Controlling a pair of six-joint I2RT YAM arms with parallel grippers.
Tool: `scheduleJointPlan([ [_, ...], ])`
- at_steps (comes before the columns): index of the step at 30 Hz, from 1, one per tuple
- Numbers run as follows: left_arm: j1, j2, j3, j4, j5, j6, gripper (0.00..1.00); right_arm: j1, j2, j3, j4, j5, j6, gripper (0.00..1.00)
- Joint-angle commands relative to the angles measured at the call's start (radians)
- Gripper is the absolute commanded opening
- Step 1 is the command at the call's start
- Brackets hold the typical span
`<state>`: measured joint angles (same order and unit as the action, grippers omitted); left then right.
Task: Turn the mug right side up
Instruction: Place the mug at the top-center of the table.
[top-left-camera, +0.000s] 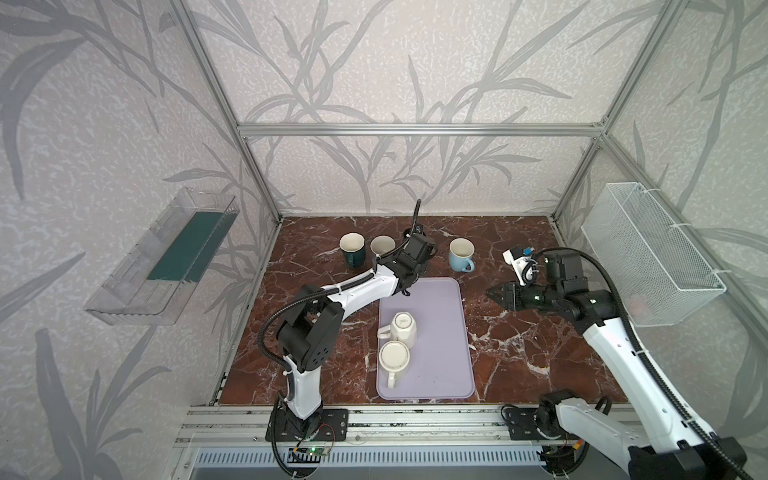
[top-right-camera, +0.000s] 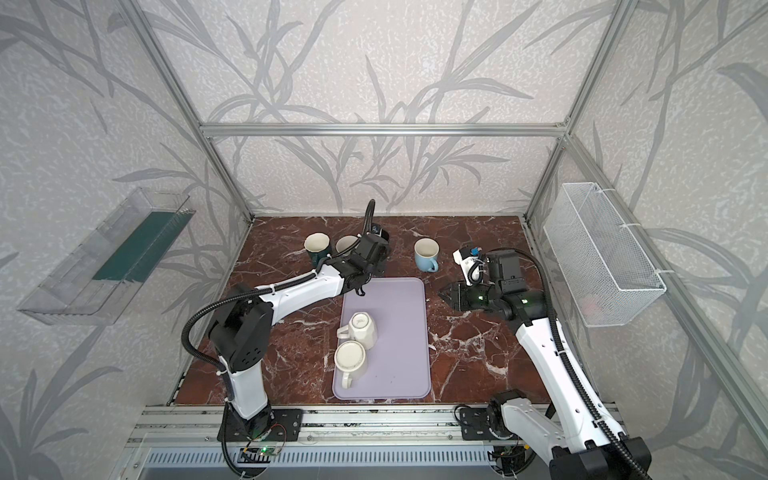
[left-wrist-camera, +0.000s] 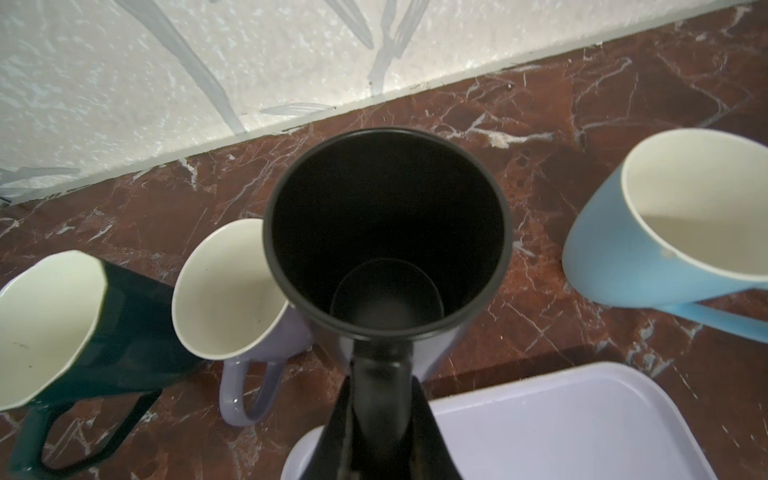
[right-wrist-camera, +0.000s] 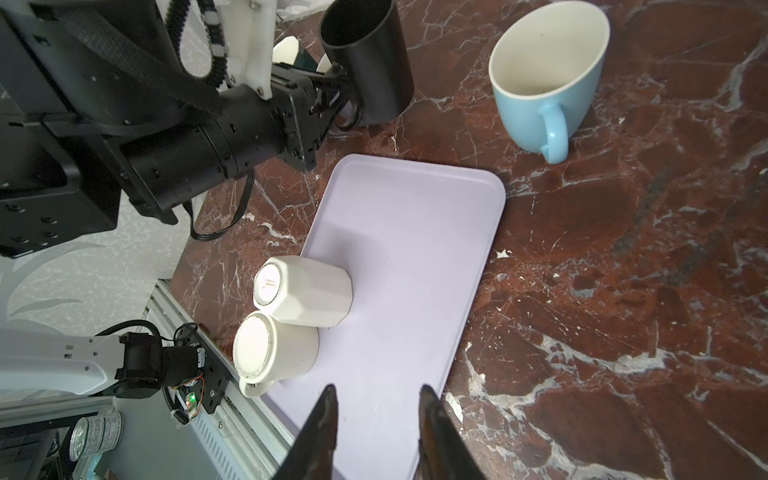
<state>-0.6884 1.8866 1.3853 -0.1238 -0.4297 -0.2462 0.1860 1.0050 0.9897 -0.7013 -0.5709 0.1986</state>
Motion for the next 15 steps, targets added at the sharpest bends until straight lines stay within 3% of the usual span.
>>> scheduleJointPlan([
  [1, -0.001, 0.007, 0.002, 0.177, -0.066, -0.049, 0.0, -0.003, -0.034, -0.014, -0.012, 0.015, 0.013, 0.33],
  [15, 0.01, 0.067, -0.052, 0.315, -0.084, -0.108, 0.0, -0.004, -0.103, -0.01, -0.071, 0.031, 0.006, 0.33],
])
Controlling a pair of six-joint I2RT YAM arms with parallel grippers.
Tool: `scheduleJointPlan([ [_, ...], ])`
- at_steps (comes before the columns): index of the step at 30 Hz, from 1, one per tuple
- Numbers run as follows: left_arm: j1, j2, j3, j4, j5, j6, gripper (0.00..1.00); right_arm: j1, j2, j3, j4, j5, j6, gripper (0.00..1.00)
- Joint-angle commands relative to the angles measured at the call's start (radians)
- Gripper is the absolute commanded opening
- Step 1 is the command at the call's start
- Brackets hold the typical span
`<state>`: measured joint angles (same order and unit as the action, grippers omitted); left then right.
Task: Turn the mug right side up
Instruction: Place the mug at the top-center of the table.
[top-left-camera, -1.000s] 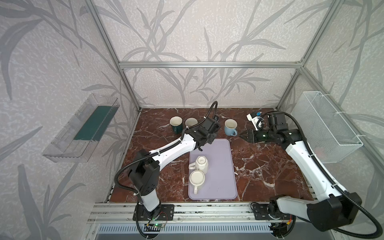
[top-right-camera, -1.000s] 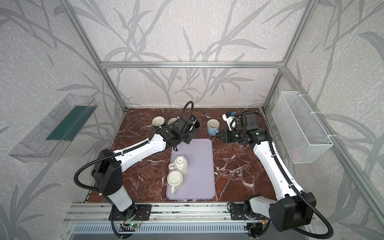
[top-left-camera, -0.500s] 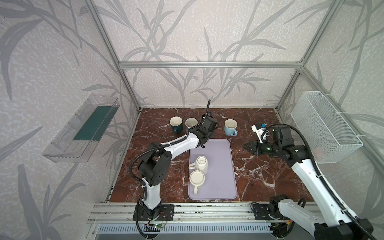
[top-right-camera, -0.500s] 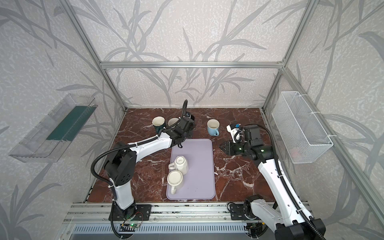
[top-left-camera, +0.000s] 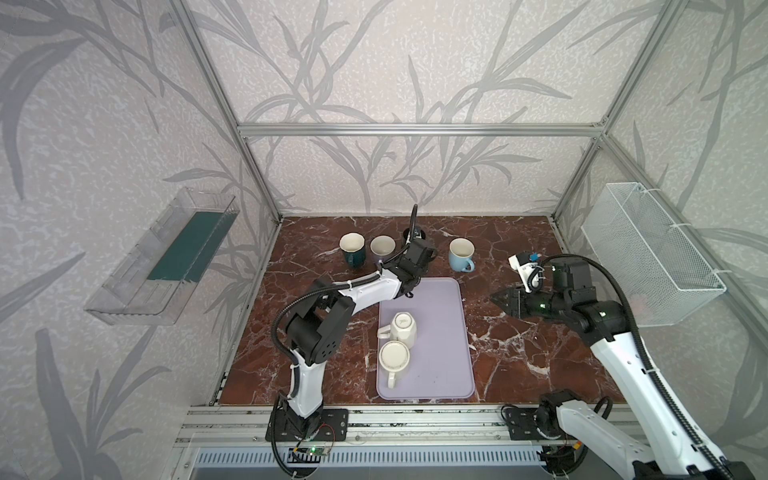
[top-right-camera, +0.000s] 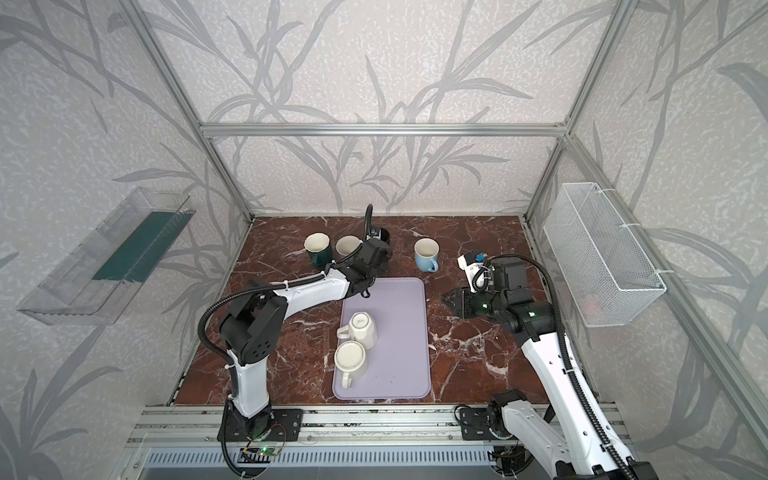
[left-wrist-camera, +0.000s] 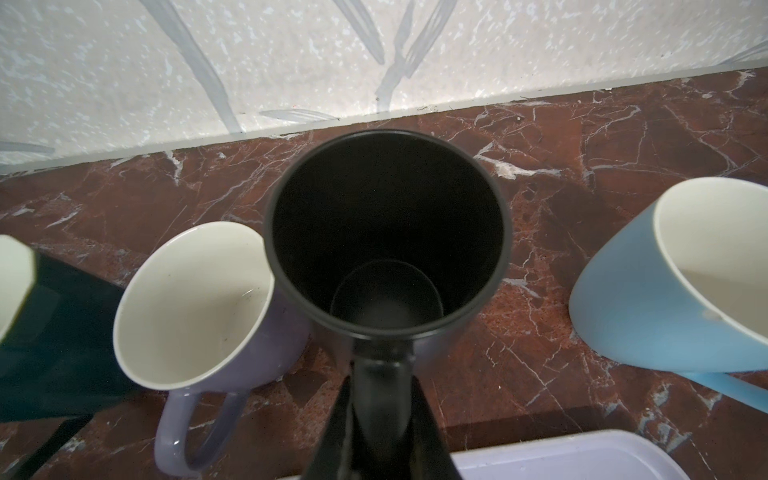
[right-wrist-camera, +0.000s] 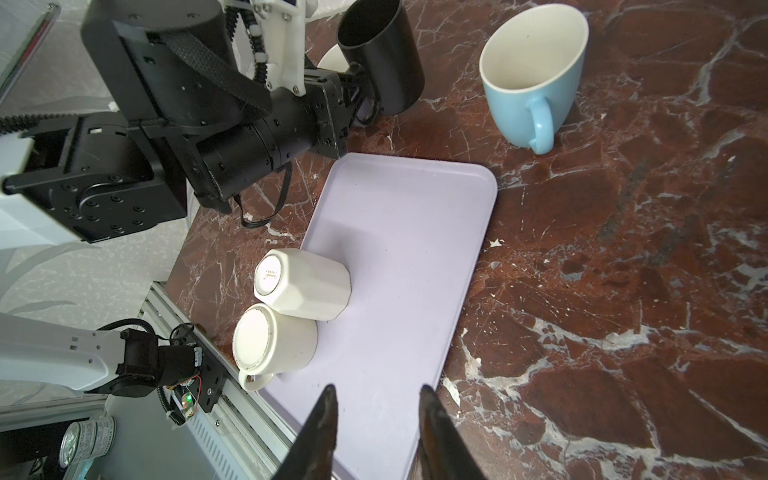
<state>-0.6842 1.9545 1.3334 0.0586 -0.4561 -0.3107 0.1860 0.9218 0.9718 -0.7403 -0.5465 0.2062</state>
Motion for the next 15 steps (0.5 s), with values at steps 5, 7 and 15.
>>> scheduleJointPlan([
  [5, 0.009, 0.022, -0.047, 0.232, -0.047, -0.039, 0.0, -0.003, -0.032, 0.001, -0.037, 0.003, -0.001, 0.33],
  [7, 0.01, 0.034, -0.058, 0.261, -0.04, -0.038, 0.0, -0.003, -0.037, -0.004, -0.038, 0.003, -0.001, 0.33],
  [15, 0.012, 0.069, -0.079, 0.316, -0.048, -0.034, 0.0, -0.004, -0.044, -0.009, -0.04, 0.003, 0.0, 0.33],
])
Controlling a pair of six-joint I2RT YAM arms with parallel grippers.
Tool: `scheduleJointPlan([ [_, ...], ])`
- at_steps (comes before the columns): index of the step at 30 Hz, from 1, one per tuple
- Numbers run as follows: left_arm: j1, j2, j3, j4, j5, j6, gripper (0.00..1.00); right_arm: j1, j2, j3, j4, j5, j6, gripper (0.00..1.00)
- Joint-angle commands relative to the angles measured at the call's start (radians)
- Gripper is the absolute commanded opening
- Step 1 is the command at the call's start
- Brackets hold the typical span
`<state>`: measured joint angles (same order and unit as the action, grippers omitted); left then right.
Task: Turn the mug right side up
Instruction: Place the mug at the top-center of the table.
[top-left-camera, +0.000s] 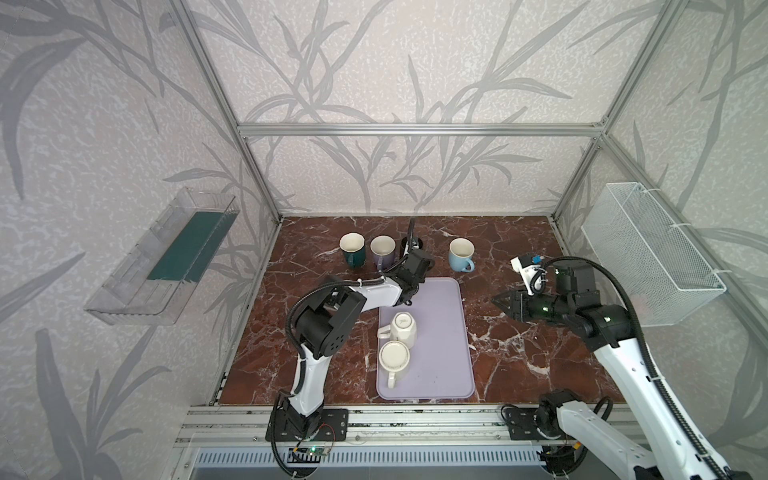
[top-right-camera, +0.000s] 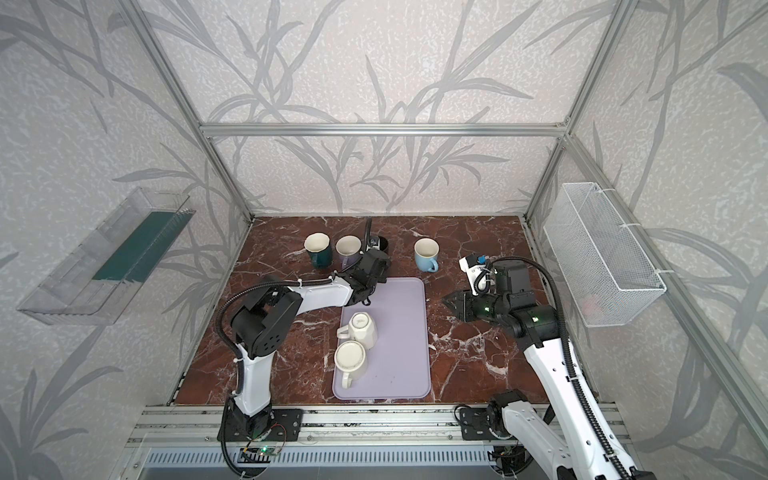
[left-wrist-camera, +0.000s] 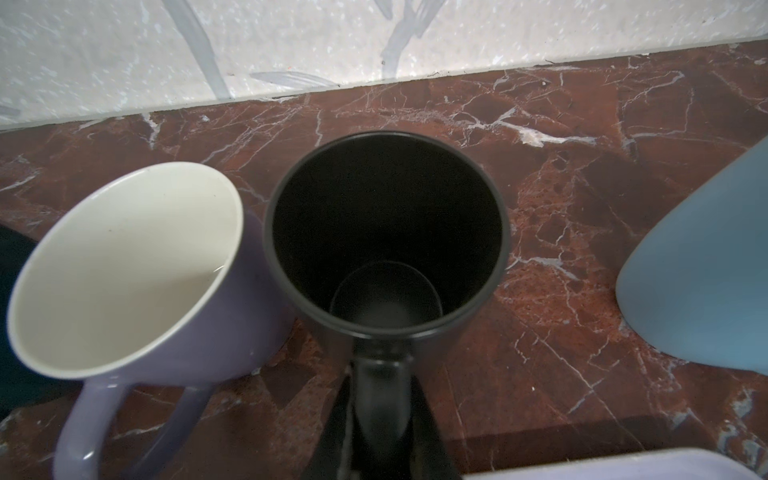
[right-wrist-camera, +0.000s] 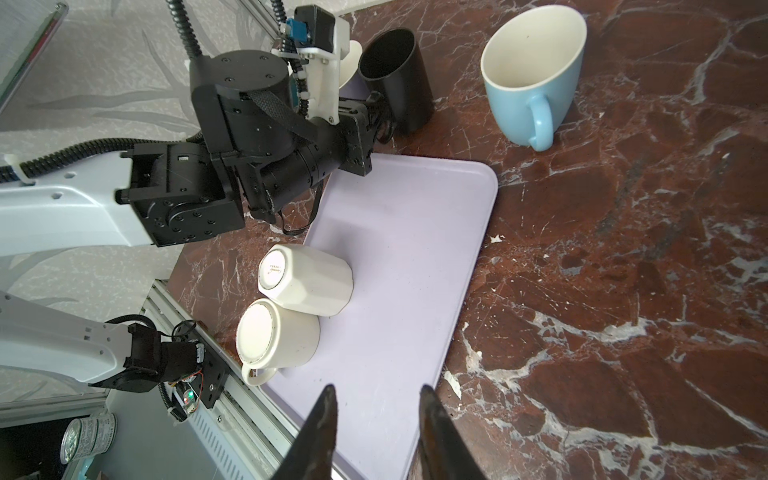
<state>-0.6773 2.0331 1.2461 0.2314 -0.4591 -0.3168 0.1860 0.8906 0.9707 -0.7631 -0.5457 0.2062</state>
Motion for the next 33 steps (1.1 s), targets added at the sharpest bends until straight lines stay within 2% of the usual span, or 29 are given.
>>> scheduleJointPlan([
  [1, 0.005, -0.007, 0.008, 0.145, -0.048, -0.031, 0.0, -0.004, -0.013, -0.006, -0.016, 0.003, -0.001, 0.33],
  [17, 0.006, 0.033, 0.009, 0.157, -0.081, -0.054, 0.0, -0.003, -0.018, 0.003, -0.024, 0.004, -0.006, 0.34],
  [18, 0.006, 0.035, 0.013, 0.15, -0.081, -0.056, 0.02, -0.003, -0.017, 0.004, -0.024, 0.003, -0.007, 0.34],
  [20, 0.006, 0.04, 0.021, 0.141, -0.069, -0.055, 0.19, -0.003, -0.016, 0.004, -0.024, 0.003, -0.006, 0.34],
  [21, 0.007, 0.041, 0.027, 0.133, -0.058, -0.053, 0.24, -0.003, -0.016, 0.004, -0.024, 0.003, -0.006, 0.34],
  [27, 0.006, 0.046, 0.062, 0.092, -0.023, -0.04, 0.31, -0.004, -0.019, 0.016, -0.038, 0.005, -0.011, 0.34],
  [33, 0.007, -0.007, 0.059, 0.06, -0.001, -0.027, 0.38, -0.003, -0.016, 0.029, -0.051, 0.012, -0.022, 0.35],
])
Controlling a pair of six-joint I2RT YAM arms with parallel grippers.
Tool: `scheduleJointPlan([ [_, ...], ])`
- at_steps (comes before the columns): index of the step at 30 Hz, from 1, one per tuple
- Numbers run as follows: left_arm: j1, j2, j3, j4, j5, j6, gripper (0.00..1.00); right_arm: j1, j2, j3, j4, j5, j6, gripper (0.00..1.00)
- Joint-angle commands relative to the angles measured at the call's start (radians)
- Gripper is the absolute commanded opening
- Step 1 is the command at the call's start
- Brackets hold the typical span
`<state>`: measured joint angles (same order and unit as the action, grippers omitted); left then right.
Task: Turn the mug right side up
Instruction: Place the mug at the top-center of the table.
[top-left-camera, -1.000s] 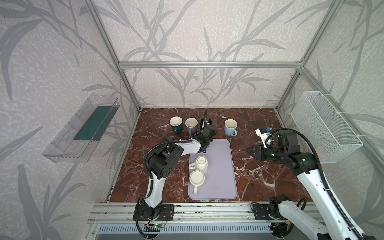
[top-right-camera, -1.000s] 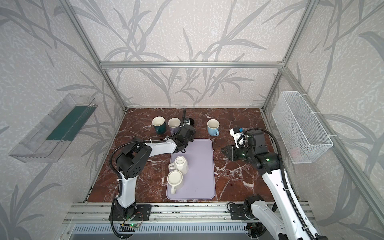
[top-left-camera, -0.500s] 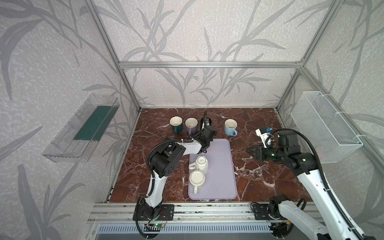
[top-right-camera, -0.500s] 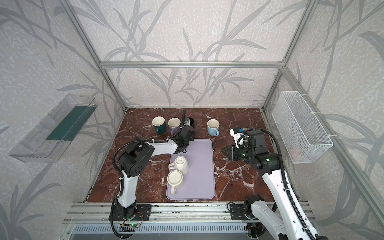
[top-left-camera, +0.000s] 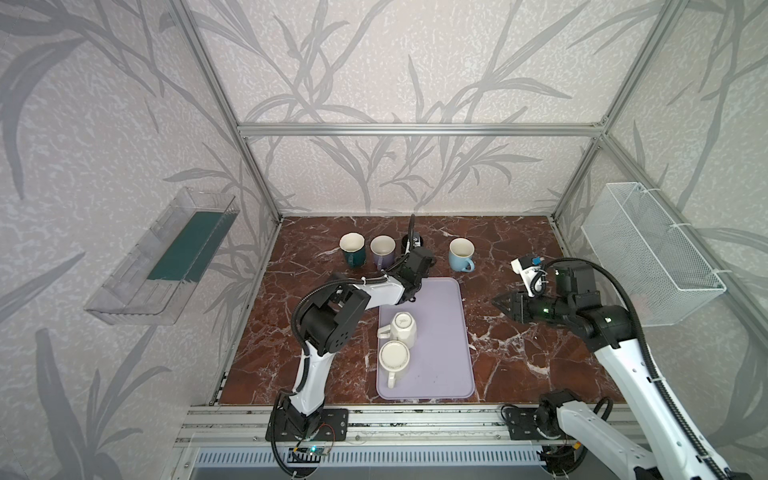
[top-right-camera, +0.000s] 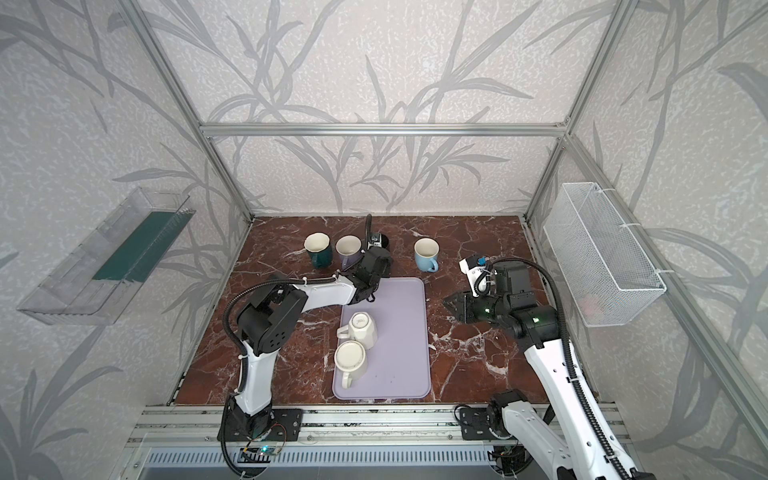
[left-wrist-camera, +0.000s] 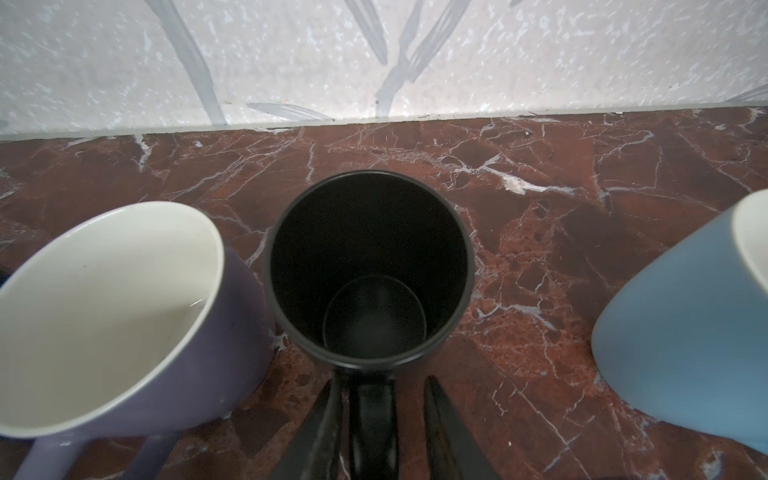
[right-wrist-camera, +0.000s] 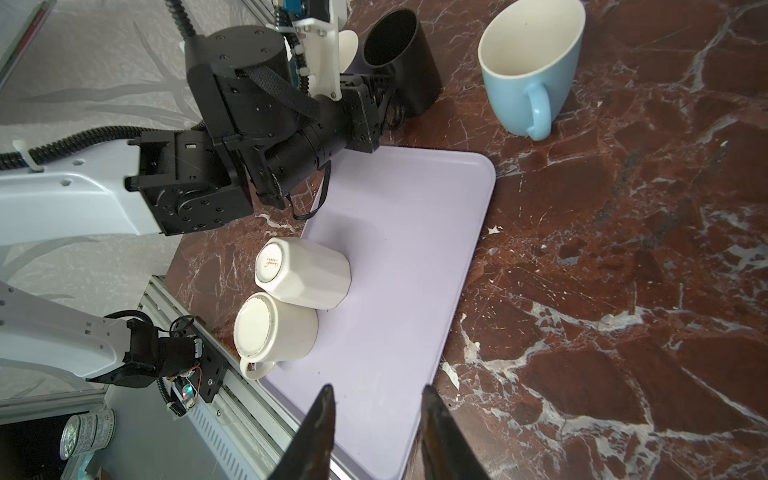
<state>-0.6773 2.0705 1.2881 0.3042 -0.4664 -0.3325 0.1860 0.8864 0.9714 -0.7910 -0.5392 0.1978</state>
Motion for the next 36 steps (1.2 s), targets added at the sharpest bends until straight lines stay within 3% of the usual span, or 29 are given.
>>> scheduleJointPlan([
  [1, 0.007, -0.06, 0.014, -0.014, 0.017, -0.001, 0.4, -0.003, -0.01, 0.029, -0.019, 0.004, -0.012, 0.35],
  [16, 0.007, -0.266, 0.056, -0.323, 0.141, 0.085, 0.49, -0.003, 0.016, 0.016, 0.024, -0.02, 0.0, 0.37],
  [20, 0.011, -0.359, 0.041, -0.459, 0.265, 0.132, 0.49, 0.017, 0.03, -0.005, 0.048, -0.06, -0.005, 0.38],
  [25, 0.035, -0.517, -0.024, -0.642, 0.416, 0.155, 0.48, 0.094, 0.039, -0.021, 0.051, -0.011, -0.026, 0.38],
  [32, 0.04, -0.822, -0.177, -0.876, 0.367, 0.143, 0.48, 0.129, 0.049, -0.066, 0.117, -0.036, -0.016, 0.38],
  [36, 0.055, -0.917, -0.265, -0.948, 0.324, 0.113, 0.47, 0.153, 0.062, -0.064, 0.128, -0.04, -0.026, 0.38],
])
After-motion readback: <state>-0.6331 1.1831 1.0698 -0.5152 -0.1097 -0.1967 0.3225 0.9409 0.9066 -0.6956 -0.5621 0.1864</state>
